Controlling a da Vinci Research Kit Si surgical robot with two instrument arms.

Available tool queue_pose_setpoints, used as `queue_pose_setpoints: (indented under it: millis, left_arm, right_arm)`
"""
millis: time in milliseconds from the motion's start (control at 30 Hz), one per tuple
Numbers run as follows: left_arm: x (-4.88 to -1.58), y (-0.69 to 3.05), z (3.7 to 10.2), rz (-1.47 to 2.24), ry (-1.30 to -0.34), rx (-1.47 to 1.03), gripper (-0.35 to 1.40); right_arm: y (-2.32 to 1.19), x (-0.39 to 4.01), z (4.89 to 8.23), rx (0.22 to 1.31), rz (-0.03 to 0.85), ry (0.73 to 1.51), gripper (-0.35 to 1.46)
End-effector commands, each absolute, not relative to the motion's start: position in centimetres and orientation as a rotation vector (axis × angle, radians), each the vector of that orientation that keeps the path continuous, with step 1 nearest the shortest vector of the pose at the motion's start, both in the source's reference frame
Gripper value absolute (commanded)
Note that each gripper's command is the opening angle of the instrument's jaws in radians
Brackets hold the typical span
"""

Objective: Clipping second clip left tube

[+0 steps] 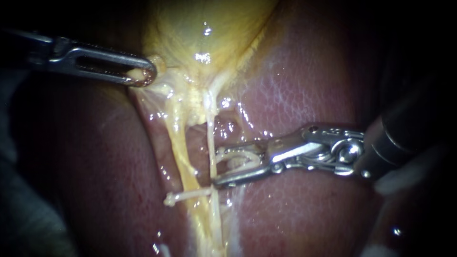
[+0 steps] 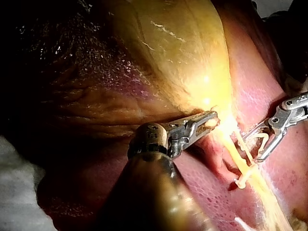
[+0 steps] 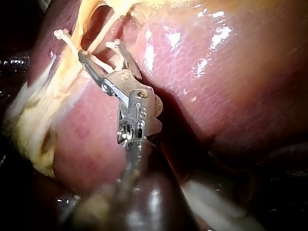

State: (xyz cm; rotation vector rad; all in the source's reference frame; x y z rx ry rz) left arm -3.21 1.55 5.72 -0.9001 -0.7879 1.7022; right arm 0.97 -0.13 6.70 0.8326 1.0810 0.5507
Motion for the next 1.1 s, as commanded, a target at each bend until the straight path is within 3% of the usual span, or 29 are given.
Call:
queue_pose_setpoints:
  millis: [33,567,1100]
  left_arm:
    - [-3.21,1.55,5.71,1.702,-0.788,-0.9,-0.35]
    - [-3.2,1.55,5.71,1.702,-0.788,-0.9,-0.35]
    - [-3.2,1.55,5.71,1.702,-0.788,-0.9,-0.35]
  right_arm:
    - [-0.12,0.96,6.7,0.831,0.552,1.082,0.5]
    - [-0.06,0.71,6.65,0.84,0.541,1.085,0.5]
    - [0.07,0.57,6.06,0.852,0.514,1.102,0.5]
